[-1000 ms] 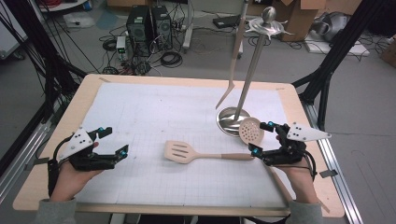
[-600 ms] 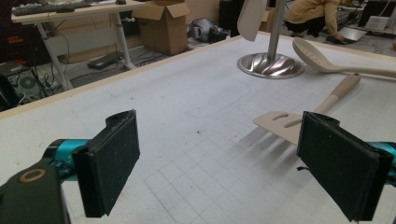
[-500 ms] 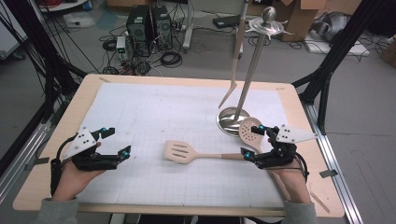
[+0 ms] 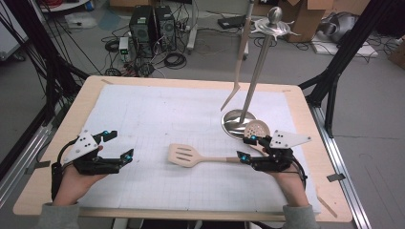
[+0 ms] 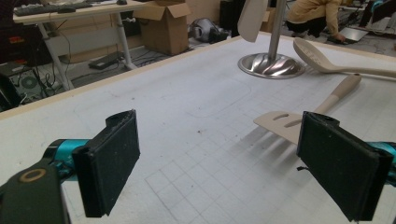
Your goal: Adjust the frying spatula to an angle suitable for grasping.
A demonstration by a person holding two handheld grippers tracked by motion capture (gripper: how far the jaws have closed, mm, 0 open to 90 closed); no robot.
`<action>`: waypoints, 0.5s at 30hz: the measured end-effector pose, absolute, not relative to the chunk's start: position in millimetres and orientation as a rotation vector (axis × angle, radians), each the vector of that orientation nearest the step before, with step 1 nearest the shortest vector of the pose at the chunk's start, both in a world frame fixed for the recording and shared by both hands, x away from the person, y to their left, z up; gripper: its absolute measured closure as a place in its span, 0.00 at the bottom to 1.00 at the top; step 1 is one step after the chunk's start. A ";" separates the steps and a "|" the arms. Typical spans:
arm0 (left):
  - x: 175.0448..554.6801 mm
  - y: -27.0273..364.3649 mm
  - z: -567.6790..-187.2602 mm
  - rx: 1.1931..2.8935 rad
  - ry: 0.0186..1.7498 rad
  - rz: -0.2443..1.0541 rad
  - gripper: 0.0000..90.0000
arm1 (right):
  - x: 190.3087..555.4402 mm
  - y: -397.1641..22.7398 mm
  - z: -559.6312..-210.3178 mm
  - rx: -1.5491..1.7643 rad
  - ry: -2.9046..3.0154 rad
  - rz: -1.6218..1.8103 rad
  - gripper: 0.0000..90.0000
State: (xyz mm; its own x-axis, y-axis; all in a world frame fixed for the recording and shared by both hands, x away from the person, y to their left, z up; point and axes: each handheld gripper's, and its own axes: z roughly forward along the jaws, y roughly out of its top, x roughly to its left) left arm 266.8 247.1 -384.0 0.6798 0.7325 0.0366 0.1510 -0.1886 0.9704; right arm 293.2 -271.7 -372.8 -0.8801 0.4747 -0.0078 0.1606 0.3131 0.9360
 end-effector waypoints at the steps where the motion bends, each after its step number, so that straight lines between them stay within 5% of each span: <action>1: 266.6 247.4 -383.9 1.710 0.718 0.613 0.15 | 293.3 -269.3 -374.4 0.570 2.313 1.582 0.57; 10: 265.4 249.9 -383.2 1.707 0.718 0.616 0.15 | 299.6 -250.2 -387.6 0.549 2.383 1.539 0.89; 15: 264.8 252.0 -383.0 1.704 0.723 0.619 0.15 | 306.6 -239.4 -394.3 0.598 2.401 1.558 0.94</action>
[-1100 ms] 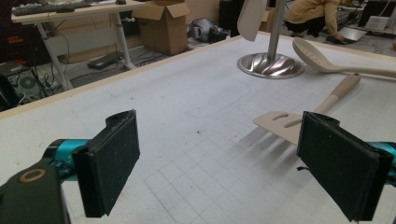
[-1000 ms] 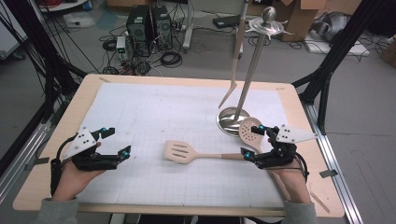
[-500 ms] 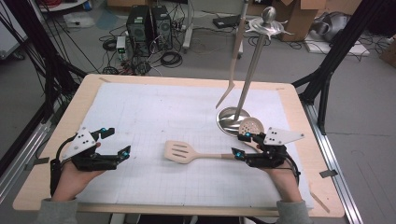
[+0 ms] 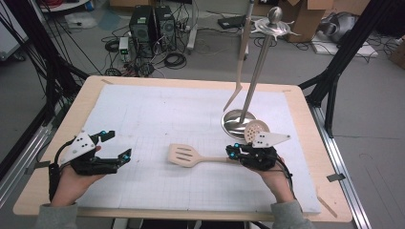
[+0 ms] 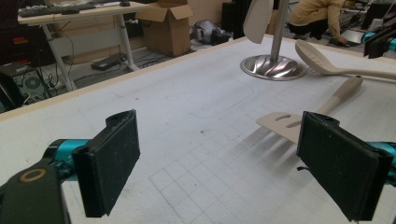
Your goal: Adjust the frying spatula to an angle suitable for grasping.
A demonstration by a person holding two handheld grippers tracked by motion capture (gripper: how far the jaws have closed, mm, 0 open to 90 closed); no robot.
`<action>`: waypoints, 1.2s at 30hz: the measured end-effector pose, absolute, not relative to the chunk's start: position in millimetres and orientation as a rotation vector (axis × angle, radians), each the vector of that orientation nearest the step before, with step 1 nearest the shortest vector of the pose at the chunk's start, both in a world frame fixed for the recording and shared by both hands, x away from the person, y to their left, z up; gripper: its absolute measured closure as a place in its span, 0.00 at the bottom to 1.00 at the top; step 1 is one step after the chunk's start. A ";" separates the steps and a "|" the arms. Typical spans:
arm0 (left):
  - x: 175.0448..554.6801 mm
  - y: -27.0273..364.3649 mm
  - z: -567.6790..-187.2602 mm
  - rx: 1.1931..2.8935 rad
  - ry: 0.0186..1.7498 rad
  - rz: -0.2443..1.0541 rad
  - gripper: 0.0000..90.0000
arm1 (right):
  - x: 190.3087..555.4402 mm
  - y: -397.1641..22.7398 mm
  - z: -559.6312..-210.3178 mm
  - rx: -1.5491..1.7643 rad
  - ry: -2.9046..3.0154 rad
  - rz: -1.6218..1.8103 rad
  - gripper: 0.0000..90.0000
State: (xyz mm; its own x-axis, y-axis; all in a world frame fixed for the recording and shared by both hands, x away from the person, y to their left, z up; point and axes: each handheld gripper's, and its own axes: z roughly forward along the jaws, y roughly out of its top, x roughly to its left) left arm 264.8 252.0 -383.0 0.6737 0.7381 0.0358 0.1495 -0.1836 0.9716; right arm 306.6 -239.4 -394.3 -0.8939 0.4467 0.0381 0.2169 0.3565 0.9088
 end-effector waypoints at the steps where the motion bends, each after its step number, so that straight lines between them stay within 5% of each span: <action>1: 264.8 252.2 -382.8 1.703 0.722 0.622 0.15 | 307.8 -236.1 -395.9 0.591 2.409 1.549 0.95; 36: 262.4 253.3 -385.9 1.707 0.730 0.607 0.15 | 345.5 -167.7 -441.1 0.605 2.637 1.343 1.00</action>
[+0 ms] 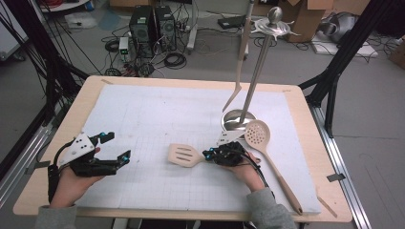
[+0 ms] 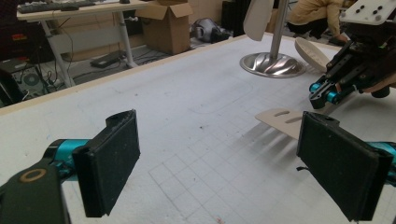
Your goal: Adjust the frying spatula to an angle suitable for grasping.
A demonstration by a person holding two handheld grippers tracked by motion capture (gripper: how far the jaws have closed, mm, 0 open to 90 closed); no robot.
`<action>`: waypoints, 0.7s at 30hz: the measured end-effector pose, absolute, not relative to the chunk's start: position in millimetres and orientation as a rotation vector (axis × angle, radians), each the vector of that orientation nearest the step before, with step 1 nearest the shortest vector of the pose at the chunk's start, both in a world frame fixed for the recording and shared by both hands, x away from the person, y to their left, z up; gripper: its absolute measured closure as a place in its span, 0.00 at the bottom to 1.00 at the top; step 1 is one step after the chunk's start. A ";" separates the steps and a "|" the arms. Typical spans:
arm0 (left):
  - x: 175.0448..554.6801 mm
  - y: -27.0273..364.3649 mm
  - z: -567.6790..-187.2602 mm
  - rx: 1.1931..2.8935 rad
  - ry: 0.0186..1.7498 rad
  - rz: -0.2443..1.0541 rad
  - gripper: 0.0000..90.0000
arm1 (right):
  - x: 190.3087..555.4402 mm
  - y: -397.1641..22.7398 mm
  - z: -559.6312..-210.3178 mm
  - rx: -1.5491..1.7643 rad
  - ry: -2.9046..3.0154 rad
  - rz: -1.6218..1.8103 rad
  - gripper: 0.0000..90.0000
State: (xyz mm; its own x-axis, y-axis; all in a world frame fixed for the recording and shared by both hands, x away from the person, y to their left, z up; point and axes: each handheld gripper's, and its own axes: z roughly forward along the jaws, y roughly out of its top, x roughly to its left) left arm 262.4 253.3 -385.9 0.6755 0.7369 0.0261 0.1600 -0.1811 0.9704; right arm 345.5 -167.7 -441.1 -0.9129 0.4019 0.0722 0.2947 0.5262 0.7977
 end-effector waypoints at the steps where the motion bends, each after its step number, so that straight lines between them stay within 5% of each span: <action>1: 262.4 253.2 -385.8 1.706 0.730 0.607 0.15 | 345.7 -166.8 -441.1 0.611 2.641 1.335 1.00; 21: 261.7 251.3 -386.5 1.715 0.725 0.603 0.15 | 354.2 -154.0 -446.2 0.716 2.654 1.228 1.00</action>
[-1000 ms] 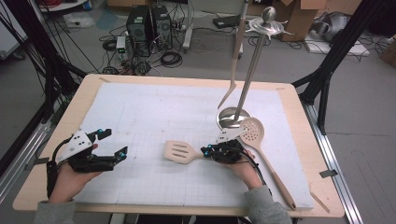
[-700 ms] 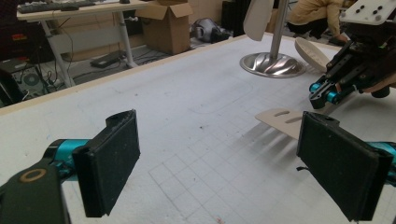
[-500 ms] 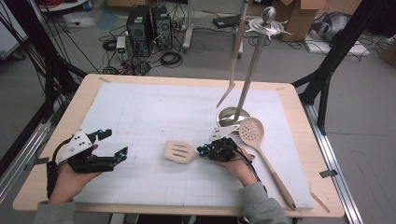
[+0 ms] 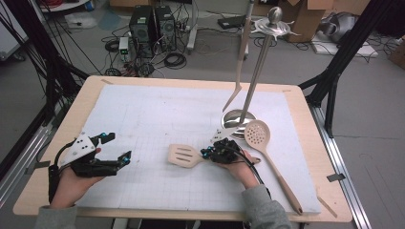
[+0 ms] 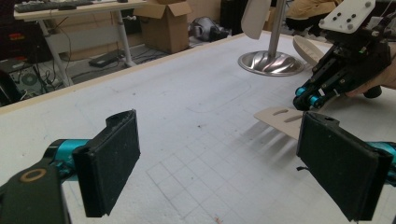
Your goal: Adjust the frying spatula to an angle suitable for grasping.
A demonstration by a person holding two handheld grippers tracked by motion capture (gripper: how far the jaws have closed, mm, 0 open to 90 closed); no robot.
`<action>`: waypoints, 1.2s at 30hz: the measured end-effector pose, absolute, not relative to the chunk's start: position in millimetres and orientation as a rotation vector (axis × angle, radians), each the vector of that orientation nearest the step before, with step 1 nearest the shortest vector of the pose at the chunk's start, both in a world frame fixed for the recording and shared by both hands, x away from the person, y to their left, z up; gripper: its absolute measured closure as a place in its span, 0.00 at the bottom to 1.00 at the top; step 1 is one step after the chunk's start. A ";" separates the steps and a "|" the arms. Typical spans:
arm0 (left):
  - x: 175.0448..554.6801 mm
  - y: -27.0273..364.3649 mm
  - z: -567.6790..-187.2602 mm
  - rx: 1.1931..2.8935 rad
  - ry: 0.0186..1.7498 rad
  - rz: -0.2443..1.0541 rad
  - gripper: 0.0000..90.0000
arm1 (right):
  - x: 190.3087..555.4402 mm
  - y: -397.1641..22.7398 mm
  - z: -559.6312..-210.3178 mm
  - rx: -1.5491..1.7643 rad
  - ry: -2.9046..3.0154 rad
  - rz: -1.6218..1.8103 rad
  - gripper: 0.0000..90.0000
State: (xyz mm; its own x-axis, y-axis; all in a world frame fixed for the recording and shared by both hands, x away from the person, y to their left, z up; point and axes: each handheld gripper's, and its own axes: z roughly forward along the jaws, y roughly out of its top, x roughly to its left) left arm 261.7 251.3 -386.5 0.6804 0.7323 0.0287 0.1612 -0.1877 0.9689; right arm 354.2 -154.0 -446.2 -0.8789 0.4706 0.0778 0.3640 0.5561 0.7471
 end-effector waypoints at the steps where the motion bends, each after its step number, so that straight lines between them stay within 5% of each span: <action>1: 261.8 251.2 -386.4 1.716 0.723 0.602 0.15 | 353.2 -153.6 -446.1 0.713 2.655 1.225 1.00; 36: 262.8 247.8 -387.7 1.725 0.718 0.591 0.15 | 288.8 -146.4 -445.3 0.518 2.746 1.249 1.00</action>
